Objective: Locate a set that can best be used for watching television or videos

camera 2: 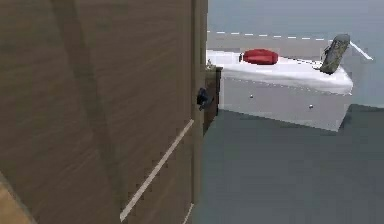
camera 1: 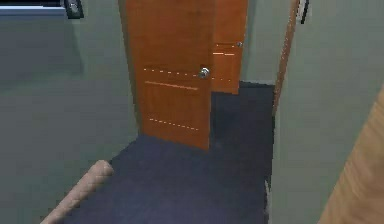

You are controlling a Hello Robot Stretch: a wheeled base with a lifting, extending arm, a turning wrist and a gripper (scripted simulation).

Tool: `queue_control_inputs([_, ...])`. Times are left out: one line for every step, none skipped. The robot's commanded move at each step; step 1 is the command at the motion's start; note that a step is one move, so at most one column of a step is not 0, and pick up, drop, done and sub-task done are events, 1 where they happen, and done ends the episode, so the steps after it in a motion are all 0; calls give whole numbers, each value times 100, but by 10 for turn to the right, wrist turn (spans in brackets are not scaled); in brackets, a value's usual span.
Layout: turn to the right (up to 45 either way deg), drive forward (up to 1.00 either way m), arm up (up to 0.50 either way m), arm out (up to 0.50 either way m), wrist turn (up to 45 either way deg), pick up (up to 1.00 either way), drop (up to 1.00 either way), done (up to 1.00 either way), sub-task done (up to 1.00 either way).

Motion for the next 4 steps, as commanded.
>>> queue_control_inputs([0, 20, 0, 0, 0, 0, 0, 0, 0])
queue_control_inputs([180, 0, 0, 0, 0, 0, 0, 0, 0])
queue_control_inputs([0, 100, 0, 0, 0, 0, 0, 0, 0])
queue_control_inputs([0, 65, 0, 0, 0, 0, 0, 0, 0])
